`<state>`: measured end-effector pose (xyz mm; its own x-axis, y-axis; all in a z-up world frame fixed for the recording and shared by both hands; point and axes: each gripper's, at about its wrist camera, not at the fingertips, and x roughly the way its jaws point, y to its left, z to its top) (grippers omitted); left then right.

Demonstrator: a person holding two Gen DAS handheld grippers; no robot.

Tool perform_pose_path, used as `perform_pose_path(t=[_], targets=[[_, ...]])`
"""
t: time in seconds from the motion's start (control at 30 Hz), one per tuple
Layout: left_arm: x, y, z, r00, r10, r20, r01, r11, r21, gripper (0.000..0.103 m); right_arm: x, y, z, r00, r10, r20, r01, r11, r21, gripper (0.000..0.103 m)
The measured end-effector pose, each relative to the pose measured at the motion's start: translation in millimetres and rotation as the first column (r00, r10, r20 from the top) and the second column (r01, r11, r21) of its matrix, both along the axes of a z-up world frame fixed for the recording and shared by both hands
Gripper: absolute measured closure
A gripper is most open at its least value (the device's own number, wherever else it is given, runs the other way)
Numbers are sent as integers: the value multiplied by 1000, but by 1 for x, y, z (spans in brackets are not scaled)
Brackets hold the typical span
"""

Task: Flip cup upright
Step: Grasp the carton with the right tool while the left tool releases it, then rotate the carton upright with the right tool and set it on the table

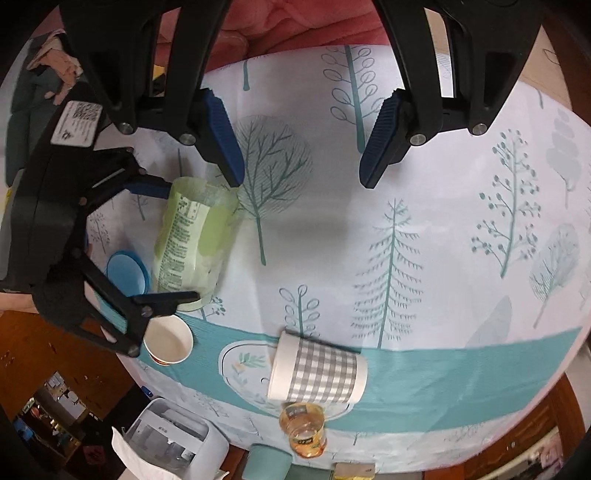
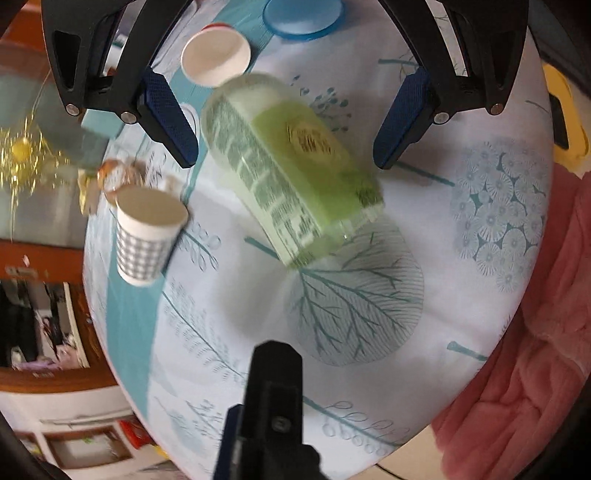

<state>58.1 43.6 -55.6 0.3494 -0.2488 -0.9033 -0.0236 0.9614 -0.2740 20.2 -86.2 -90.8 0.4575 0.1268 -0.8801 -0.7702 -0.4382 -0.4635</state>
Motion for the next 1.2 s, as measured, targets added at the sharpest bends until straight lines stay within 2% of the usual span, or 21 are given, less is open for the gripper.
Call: perform_pose_path(t=[0.07,0.23,0.37,0.43,0.57,0.67,0.73,0.8,0.87,0.9,0.93,1.0,1.03,1.1,1.2], targets=[[0,4,-3,1000,-1,-14,0,999,-42,41,4,6,-3,1000,-1,-13,1,1000,-4,23],[1,10,-1,1000,2,0,-2,998,-55,41,16,17,-9,999,-30,-30,29,999,-14,28],[2,16,0,1000,17,7,-16,997,-76,41,27,24,-4,994,-91,-69,92,996,15,30],[1,20,0,1000,28,8,-28,996,-80,41,32,25,-1,990,-129,-62,132,990,52,31],[0,26,0,999,44,4,-44,996,-72,41,39,20,11,963,-255,-89,267,948,176,31],[0,27,0,999,50,-3,-50,997,-54,41,45,16,23,926,-358,-117,377,881,286,32],[-1,26,3,999,47,7,-47,998,-52,41,46,10,30,898,-421,-128,439,837,326,32],[-4,25,9,999,47,27,-45,997,-60,41,48,5,37,853,-503,-136,514,771,375,32],[-8,23,14,998,46,38,-44,997,-69,41,51,-4,47,793,-582,-181,595,675,436,32],[-10,22,16,998,46,41,-43,997,-71,41,53,-11,55,749,-620,-234,645,602,470,32],[-12,22,17,998,45,42,-42,997,-70,41,52,-16,60,723,-637,-268,672,557,488,32],[-16,19,19,998,44,44,-41,997,-63,41,50,-31,74,646,-667,-371,734,411,541,32],[-18,19,19,998,42,45,-39,997,-60,41,45,-38,80,621,-666,-414,752,356,555,32],[-23,15,21,998,37,46,-35,998,-59,41,43,-53,89,557,-642,-527,792,221,569,32],[-32,12,21,998,29,47,-26,997,-67,41,34,-78,97,458,-552,-697,848,35,529,32]])
